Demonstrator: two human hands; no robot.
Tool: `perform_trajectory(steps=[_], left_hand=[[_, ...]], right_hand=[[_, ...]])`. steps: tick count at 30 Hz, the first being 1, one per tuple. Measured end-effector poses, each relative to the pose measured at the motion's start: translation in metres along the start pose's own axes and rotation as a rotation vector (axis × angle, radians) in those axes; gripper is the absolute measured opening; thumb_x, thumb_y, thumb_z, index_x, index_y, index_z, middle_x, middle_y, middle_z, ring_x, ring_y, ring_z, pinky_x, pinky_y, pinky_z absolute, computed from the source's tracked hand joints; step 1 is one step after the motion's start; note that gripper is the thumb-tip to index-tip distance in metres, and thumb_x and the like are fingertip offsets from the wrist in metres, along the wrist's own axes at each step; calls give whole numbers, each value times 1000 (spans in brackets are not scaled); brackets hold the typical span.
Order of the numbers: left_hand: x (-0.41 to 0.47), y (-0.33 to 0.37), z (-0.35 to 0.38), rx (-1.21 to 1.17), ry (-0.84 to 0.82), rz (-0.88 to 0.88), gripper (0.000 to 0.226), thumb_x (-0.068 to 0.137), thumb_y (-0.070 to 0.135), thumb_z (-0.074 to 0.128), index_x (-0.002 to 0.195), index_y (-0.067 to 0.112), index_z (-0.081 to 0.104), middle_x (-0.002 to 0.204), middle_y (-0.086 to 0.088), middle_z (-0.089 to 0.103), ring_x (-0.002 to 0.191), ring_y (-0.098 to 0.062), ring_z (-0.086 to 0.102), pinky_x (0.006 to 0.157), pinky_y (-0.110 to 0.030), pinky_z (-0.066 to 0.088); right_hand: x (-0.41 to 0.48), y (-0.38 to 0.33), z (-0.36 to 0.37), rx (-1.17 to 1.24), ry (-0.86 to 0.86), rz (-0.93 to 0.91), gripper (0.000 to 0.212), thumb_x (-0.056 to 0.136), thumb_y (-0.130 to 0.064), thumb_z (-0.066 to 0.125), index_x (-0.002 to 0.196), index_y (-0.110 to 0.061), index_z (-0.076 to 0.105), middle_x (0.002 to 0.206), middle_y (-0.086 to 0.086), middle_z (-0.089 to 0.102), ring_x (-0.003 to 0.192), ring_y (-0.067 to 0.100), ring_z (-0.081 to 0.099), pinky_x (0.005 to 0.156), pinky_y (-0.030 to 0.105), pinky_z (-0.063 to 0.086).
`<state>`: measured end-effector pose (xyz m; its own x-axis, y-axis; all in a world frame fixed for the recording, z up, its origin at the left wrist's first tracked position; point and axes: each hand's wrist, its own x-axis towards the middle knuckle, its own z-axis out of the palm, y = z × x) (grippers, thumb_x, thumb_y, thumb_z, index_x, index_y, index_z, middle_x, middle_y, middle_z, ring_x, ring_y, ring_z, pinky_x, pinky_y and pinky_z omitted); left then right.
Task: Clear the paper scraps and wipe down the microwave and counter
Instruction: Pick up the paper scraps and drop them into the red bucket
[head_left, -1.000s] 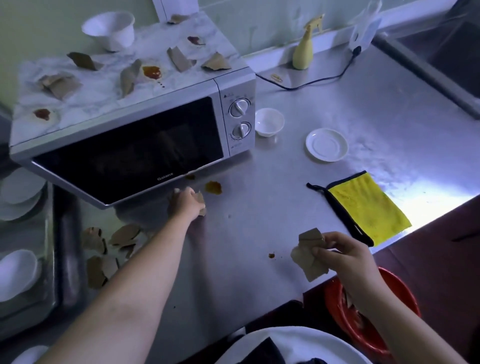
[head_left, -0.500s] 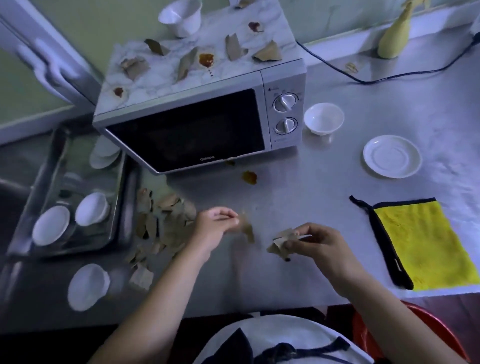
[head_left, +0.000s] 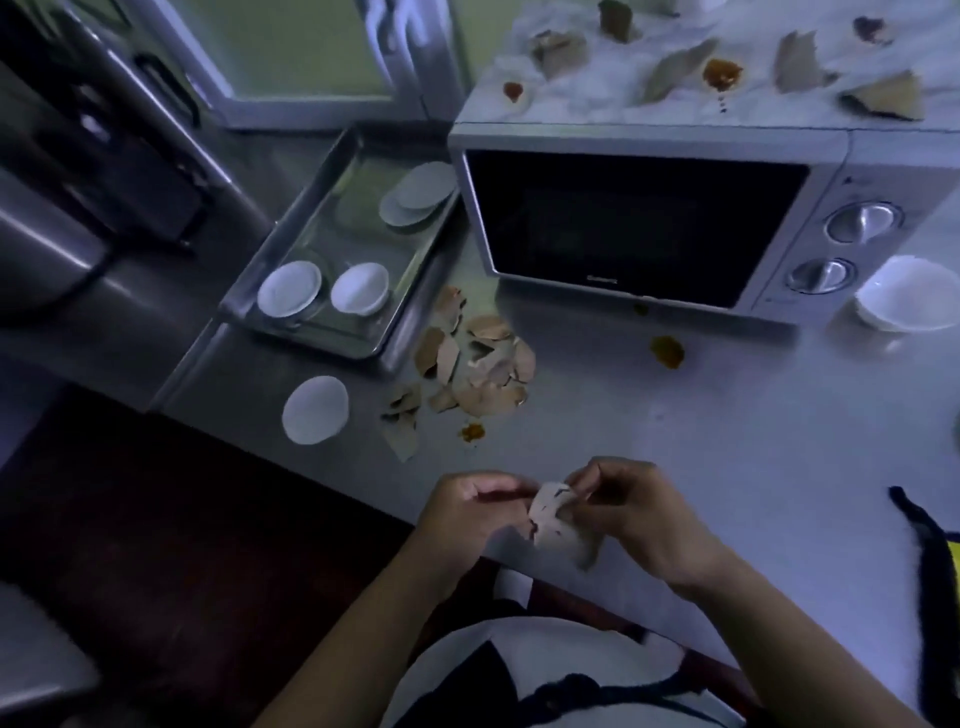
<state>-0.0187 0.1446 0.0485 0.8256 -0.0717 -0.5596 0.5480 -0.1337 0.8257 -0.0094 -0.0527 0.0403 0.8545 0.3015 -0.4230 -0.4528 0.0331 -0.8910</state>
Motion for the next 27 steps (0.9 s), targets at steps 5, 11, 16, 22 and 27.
perform_trajectory(steps=[5,11,16,22,27], left_hand=[[7,-6,-43,-128,-32,42,21,87,3,68,91,20,81,95,-10,77,83,-16,71,76,-24,57],[58,-43,-123,349,330,51,18,89,19,71,107,18,71,100,4,71,95,-18,65,77,-24,50],[99,-74,-174,715,367,6,40,86,36,70,120,16,60,112,-4,63,105,-29,60,84,-38,51],[136,-78,-186,875,401,60,37,87,30,67,122,17,57,124,-7,47,111,-28,53,83,-41,49],[140,-82,-196,816,352,98,19,85,17,69,99,21,56,104,-2,56,95,-22,57,73,-33,49]], right_hand=[[22,-5,30,-87,-5,-36,20,77,20,70,84,2,64,73,15,68,67,26,63,62,37,51],[42,-17,48,-119,226,-44,22,81,19,67,97,5,66,76,26,67,65,31,63,58,39,55],[50,-12,66,-137,454,-9,14,83,18,64,90,6,67,76,15,65,55,11,65,48,19,51],[53,-1,88,-69,569,-8,19,85,16,62,91,0,70,82,23,72,73,40,71,62,43,60],[62,-5,108,6,545,-17,15,86,15,62,95,5,68,81,23,74,71,42,72,60,42,61]])
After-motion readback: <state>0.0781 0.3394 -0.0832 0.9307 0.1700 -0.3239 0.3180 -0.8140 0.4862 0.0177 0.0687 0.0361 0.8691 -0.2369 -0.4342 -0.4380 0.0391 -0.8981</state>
